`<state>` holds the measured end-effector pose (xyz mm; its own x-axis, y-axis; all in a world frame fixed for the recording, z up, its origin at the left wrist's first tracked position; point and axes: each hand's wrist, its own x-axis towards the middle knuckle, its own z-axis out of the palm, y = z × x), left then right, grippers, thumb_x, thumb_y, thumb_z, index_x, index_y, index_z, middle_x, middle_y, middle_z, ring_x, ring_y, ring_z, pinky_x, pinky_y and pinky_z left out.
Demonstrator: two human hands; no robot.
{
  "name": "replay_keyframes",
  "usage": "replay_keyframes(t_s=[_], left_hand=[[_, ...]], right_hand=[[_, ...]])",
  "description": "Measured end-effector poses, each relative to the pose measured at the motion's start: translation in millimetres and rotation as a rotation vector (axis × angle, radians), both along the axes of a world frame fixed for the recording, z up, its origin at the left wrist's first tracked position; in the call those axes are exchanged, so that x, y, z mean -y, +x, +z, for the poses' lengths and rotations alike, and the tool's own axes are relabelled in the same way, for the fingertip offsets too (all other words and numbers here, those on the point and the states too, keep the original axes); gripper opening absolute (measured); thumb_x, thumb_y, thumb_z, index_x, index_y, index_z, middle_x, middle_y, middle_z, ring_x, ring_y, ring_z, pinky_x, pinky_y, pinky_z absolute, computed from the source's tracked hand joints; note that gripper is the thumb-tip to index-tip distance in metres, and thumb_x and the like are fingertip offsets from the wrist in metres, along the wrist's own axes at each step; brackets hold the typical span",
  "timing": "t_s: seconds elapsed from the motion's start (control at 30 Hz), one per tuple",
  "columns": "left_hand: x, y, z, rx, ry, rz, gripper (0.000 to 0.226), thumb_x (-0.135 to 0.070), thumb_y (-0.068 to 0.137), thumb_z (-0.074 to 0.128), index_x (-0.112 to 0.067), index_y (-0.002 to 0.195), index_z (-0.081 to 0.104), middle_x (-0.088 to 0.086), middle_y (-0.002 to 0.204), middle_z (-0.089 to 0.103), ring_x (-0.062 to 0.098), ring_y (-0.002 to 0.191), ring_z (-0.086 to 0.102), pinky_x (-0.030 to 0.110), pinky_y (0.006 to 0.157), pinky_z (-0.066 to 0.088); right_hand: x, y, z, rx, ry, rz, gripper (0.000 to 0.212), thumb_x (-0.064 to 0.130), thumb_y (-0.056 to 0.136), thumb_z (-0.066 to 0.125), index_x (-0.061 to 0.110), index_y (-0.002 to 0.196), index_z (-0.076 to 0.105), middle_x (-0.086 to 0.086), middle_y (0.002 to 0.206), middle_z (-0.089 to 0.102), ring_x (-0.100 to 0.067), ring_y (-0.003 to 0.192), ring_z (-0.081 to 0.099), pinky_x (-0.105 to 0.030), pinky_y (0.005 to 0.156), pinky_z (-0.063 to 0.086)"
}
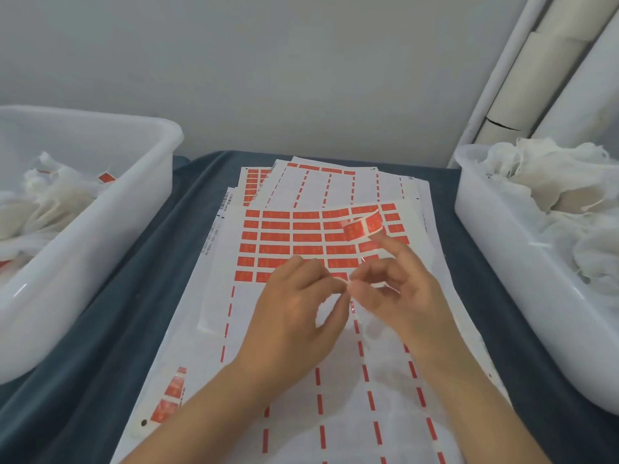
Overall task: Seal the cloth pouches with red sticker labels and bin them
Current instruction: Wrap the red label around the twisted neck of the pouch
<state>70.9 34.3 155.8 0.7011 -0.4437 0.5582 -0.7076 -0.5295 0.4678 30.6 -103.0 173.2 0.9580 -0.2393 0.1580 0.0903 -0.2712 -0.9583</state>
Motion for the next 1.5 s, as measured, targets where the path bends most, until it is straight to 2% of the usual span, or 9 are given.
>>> replay_keyframes(t_s=[0.2,0.53,0.63,0.77,1.0,1.13,1.27,1.37,1.5], left_hand=[[0,-1,-1,-0.012,0.023,-0.009,0.02,-0.027,0.08,0.06,-0.014,0.087,0.073,-0.005,0.08,0.065,0.002,0.079,0.045,0.011,0.073,0.035],[0,-1,-1,0.009,0.018,-0.032,0.016,-0.025,0.077,0.062,-0.015,0.085,0.073,-0.007,0.077,0.063,0.002,0.077,0.043,0.009,0.069,0.035],[-1,-2,4,-0.097,-0.028,-0.076,0.005,-0.031,0.079,0.06,-0.03,0.081,0.065,-0.025,0.08,0.054,0.0,0.08,0.046,0.006,0.067,0.039],[-1,1,9,-0.385,-0.206,-0.064,0.024,-0.03,0.083,0.064,-0.043,0.08,0.045,-0.028,0.077,0.052,-0.01,0.088,0.051,-0.002,0.067,0.04],[-5,10,10,-0.443,-0.249,-0.084,0.029,-0.023,0.082,0.064,-0.047,0.071,0.053,-0.031,0.068,0.055,-0.018,0.079,0.052,-0.005,0.064,0.038],[-8,14,9,-0.494,-0.28,-0.077,0.025,-0.023,0.082,0.064,-0.044,0.071,0.056,-0.029,0.069,0.057,-0.018,0.075,0.053,-0.005,0.062,0.039],[-8,11,9,-0.481,-0.255,-0.111,0.029,-0.023,0.083,0.063,-0.046,0.068,0.054,-0.036,0.063,0.058,-0.014,0.076,0.055,-0.003,0.064,0.04],[-7,11,9,-0.477,-0.263,-0.121,0.03,-0.021,0.083,0.063,-0.045,0.068,0.054,-0.041,0.065,0.056,-0.014,0.076,0.055,-0.003,0.064,0.04],[-7,11,9,-0.479,-0.279,-0.113,0.028,-0.023,0.082,0.064,-0.044,0.067,0.055,-0.038,0.063,0.057,-0.015,0.075,0.055,-0.004,0.062,0.039]], right_hand=[[6,0,-7,0.065,-0.09,-0.019,0.049,0.037,0.067,0.067,0.045,0.109,0.044,0.029,0.089,0.066,0.008,0.089,0.062,-0.001,0.069,0.045],[6,-1,-9,0.048,-0.114,-0.018,0.054,0.04,0.067,0.067,0.048,0.112,0.041,0.03,0.094,0.065,0.013,0.095,0.058,0.004,0.069,0.04],[9,-1,-6,0.062,-0.085,-0.067,0.053,0.039,0.067,0.067,0.049,0.112,0.041,0.032,0.091,0.065,0.015,0.092,0.058,0.004,0.069,0.041],[13,-1,-4,0.087,-0.082,-0.131,0.051,0.04,0.067,0.067,0.049,0.11,0.041,0.037,0.093,0.062,0.022,0.091,0.054,0.007,0.062,0.036],[12,0,-5,0.078,-0.104,-0.169,0.043,0.046,0.07,0.067,0.045,0.108,0.047,0.04,0.1,0.056,0.02,0.096,0.052,0.005,0.068,0.039],[13,-6,4,0.073,0.012,-0.165,0.031,0.059,0.069,0.066,0.051,0.097,0.058,0.038,0.115,0.051,0.02,0.104,0.047,0.003,0.068,0.042],[3,-6,3,-0.026,0.029,0.019,0.026,0.047,0.066,0.062,0.029,0.084,0.068,0.036,0.105,0.059,0.018,0.1,0.052,-0.001,0.071,0.043],[2,-3,-2,-0.077,0.026,0.034,0.02,0.038,0.071,0.062,0.027,0.087,0.066,0.032,0.095,0.063,0.018,0.089,0.056,0.005,0.062,0.039],[6,-3,-4,-0.082,0.014,-0.004,0.02,0.038,0.07,0.061,0.027,0.087,0.065,0.026,0.087,0.066,0.008,0.081,0.063,0.002,0.062,0.042]])
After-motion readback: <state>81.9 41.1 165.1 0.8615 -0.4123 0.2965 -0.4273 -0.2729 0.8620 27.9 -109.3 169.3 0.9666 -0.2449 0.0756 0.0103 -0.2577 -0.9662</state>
